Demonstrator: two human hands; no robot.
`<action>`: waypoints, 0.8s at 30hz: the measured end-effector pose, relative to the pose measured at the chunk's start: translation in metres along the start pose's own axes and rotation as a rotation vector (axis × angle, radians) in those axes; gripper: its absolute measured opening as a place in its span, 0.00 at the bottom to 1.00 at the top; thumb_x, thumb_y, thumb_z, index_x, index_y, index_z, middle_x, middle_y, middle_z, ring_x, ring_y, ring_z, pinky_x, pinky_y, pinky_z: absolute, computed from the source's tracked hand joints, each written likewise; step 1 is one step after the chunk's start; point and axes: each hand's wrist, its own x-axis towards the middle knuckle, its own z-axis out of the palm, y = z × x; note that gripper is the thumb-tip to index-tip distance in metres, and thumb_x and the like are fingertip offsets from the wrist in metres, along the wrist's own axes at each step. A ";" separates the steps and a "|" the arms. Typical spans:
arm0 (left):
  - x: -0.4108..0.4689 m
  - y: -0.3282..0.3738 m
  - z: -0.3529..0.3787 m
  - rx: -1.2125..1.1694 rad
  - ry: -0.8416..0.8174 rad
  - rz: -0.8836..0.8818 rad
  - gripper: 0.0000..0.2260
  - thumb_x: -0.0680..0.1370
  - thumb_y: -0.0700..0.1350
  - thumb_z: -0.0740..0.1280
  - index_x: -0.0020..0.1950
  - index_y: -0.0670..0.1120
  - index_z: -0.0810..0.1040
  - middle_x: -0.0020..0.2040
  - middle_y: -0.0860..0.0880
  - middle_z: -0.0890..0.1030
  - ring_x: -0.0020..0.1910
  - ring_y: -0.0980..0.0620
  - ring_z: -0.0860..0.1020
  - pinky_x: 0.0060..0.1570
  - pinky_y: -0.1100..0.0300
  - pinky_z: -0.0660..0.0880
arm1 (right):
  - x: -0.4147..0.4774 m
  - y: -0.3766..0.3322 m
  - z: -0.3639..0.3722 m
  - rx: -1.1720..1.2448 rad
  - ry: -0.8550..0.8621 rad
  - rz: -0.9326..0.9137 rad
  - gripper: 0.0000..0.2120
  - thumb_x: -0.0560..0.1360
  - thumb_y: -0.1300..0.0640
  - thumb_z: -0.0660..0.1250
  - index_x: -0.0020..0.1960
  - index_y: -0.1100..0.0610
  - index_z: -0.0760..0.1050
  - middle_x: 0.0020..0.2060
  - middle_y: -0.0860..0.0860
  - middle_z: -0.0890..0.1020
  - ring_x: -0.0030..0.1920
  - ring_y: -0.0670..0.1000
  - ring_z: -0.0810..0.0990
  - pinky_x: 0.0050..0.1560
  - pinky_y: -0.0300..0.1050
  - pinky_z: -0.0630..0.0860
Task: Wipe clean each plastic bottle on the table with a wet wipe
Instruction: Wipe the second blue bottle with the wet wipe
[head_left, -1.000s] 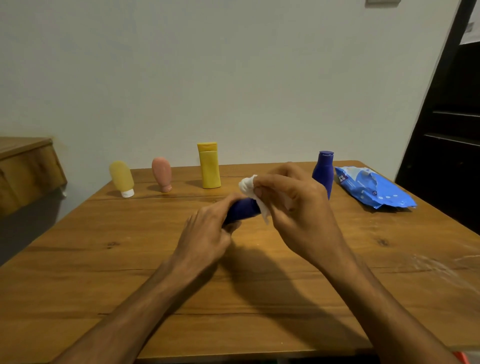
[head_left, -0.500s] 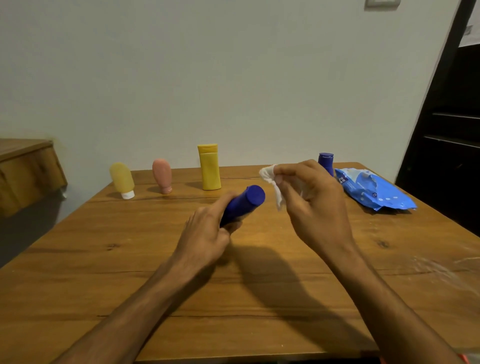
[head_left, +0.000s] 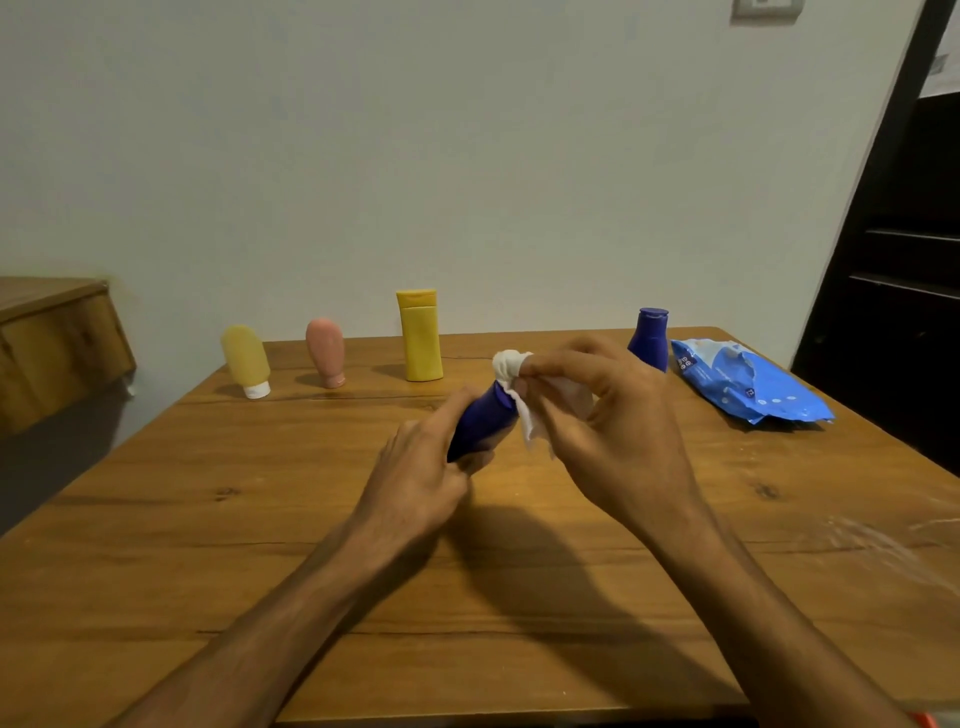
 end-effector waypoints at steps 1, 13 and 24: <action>0.000 0.000 0.000 0.001 0.002 -0.003 0.27 0.75 0.35 0.69 0.69 0.56 0.69 0.62 0.50 0.78 0.59 0.55 0.76 0.62 0.48 0.75 | -0.001 -0.001 0.001 0.019 -0.025 -0.017 0.10 0.71 0.58 0.71 0.52 0.55 0.81 0.47 0.50 0.79 0.46 0.44 0.76 0.43 0.36 0.74; 0.003 -0.004 -0.001 -0.112 0.014 -0.007 0.22 0.75 0.39 0.71 0.65 0.57 0.72 0.57 0.53 0.80 0.55 0.53 0.78 0.57 0.44 0.77 | 0.005 0.013 -0.004 0.132 0.137 0.141 0.09 0.72 0.58 0.71 0.52 0.53 0.81 0.44 0.40 0.81 0.48 0.32 0.76 0.44 0.24 0.71; 0.003 -0.004 0.004 -0.107 -0.027 -0.025 0.27 0.75 0.38 0.71 0.71 0.57 0.69 0.62 0.53 0.78 0.61 0.54 0.77 0.60 0.47 0.77 | 0.001 -0.001 0.001 0.074 -0.005 0.032 0.10 0.71 0.56 0.71 0.53 0.52 0.81 0.50 0.47 0.81 0.50 0.43 0.77 0.47 0.36 0.76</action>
